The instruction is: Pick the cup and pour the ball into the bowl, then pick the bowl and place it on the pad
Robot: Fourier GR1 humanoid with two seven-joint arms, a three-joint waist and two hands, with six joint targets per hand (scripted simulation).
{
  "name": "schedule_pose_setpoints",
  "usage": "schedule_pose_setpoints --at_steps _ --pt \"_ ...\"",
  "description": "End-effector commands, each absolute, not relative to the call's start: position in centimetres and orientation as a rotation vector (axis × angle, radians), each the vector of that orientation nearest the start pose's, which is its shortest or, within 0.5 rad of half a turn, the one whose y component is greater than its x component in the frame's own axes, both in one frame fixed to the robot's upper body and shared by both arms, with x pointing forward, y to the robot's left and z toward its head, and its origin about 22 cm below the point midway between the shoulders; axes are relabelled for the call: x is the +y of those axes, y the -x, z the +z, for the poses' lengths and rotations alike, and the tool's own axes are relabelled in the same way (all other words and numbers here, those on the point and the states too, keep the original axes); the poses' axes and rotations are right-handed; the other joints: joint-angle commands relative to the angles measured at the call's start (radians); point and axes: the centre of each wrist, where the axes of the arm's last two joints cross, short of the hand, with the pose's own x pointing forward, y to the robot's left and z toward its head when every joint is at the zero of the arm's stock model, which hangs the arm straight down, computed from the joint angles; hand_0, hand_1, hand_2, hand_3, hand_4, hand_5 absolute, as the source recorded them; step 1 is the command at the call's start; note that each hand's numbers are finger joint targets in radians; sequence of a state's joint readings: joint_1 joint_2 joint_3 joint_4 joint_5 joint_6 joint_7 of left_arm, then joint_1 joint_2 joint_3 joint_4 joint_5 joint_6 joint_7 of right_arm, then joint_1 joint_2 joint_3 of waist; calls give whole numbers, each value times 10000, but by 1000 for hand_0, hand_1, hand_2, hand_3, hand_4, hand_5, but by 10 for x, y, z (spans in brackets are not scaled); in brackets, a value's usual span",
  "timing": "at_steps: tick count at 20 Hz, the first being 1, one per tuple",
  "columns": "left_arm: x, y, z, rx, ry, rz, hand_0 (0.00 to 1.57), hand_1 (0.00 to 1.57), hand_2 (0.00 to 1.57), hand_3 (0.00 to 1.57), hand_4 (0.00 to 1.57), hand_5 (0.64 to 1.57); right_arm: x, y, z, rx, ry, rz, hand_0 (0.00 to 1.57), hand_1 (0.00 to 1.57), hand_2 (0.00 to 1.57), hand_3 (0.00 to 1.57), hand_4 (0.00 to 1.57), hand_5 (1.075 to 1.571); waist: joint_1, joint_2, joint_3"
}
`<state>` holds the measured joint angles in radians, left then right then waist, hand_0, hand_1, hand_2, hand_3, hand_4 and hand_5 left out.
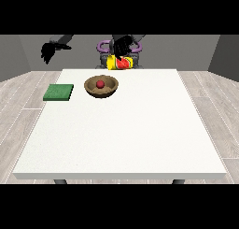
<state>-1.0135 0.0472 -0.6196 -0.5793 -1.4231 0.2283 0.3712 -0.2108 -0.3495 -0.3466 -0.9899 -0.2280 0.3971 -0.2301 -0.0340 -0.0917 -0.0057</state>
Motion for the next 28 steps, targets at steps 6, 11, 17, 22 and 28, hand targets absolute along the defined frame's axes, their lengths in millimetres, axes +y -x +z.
schedule_pose_setpoints --at_steps 6,11,17,22,28 --pt "100 -390 44 35707 20971 13485 558 558 0 0 891 1502 -375 -271 -34 -15702 -458 -906 0 0 0 0 364 1568 452 882 -182" --pt "130 -371 32 42246 15538 6369 0 0 0 0 0 1553 -344 -293 -22 -16198 -729 -630 0 0 0 0 282 1567 66 1588 -162" --pt "142 -344 21 44509 4562 4720 0 0 0 0 0 1566 -285 -297 -45 -15747 -143 -1652 0 0 0 0 244 1571 1112 1750 17" --pt "164 -334 6 43904 2695 5672 0 0 0 0 0 1563 -255 -311 -47 -16045 325 -2322 0 0 0 0 324 1569 1646 2099 55" --pt "195 -342 29 43605 2607 6012 0 0 0 0 0 1565 -270 -328 -57 -16217 415 -2720 0 0 0 0 259 1567 1627 2451 62"
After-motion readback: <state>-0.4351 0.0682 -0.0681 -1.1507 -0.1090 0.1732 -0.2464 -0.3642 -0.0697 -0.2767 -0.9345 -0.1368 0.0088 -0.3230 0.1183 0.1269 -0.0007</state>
